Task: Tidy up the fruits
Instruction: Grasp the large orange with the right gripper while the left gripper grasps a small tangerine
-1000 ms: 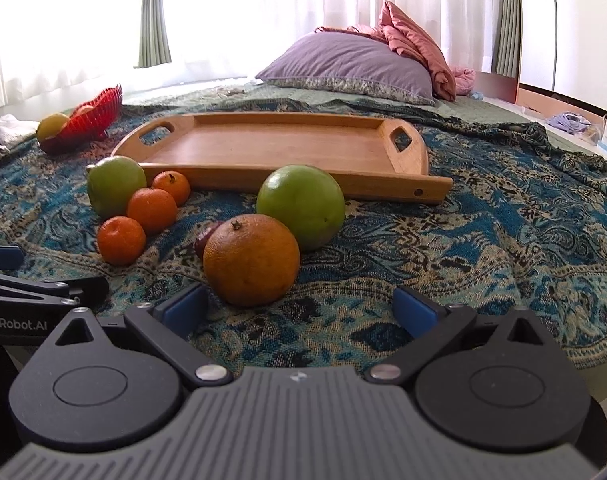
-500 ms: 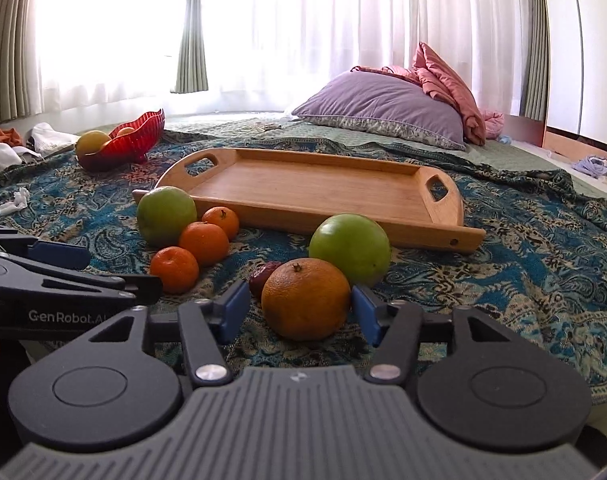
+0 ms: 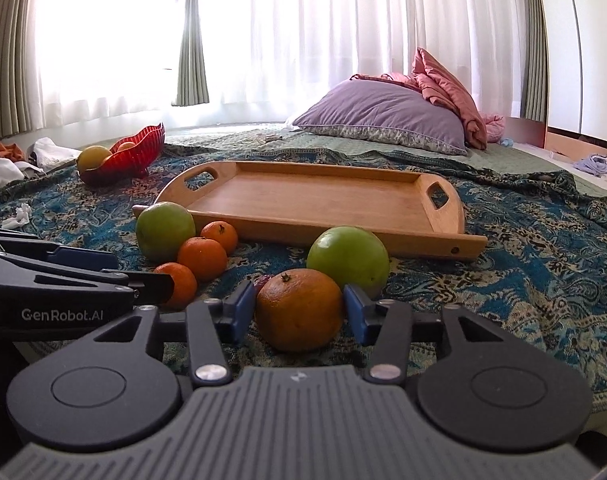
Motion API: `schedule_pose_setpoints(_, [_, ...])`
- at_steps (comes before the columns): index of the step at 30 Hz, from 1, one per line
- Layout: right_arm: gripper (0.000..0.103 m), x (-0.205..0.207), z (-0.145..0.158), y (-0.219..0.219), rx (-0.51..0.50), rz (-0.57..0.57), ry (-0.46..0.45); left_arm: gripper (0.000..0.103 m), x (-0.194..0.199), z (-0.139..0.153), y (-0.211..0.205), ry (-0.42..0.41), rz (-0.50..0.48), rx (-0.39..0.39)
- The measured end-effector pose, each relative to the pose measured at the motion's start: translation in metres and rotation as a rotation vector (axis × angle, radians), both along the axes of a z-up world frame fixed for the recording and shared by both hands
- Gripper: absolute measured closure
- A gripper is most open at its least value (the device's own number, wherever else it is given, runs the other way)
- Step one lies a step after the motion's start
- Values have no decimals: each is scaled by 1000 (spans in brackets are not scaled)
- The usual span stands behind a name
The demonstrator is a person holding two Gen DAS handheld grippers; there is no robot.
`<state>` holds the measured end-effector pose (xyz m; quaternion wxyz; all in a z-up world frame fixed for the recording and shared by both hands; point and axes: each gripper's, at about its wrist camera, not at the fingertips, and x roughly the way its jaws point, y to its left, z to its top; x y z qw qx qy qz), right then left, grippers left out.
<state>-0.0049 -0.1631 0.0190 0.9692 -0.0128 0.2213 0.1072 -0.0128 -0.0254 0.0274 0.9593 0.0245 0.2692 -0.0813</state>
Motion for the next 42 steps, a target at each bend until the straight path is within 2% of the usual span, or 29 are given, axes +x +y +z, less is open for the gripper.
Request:
schedule_pose_setpoints(9, [52,-10,6,-6,16,-19,-27,71,8,-5,-5,0,-2,20])
schedule_pose_setpoints(10, [53,-11,7,-6,15,-19,-33,71,9,-5,-6,0,-1,27])
schedule_pose_setpoints(12, [66,-14,10,-5,8,-22,-56,71,11,-8,-6,4,-5,35])
schedule_pose_setpoints(16, [65,-15,13,2,-52,-12,-74,71,14,-12,-9,5,-16,40])
schedule_pose_setpoints(17, [64,-14,12,3,-59,-7,-73,70,14,-13,-10,8,-18,44])
schedule_pose_setpoints(19, [56,-16,11,5,-63,-3,-69,70,16,-15,-10,10,-15,49])
schedule_pose_setpoints(24, [52,-23,8,6,-86,-10,-80,70,19,-17,-5,10,-27,12])
schedule_pose_setpoints(26, [46,-25,8,4,-85,-13,-77,70,20,-18,-5,10,-26,15])
schedule_pose_setpoints(32, [38,-25,4,2,-99,-15,-64,69,24,-24,-8,27,-26,25])
schedule_pose_setpoints(42, [37,-19,-7,-2,-108,-42,-38,69,27,-26,-9,21,-33,34])
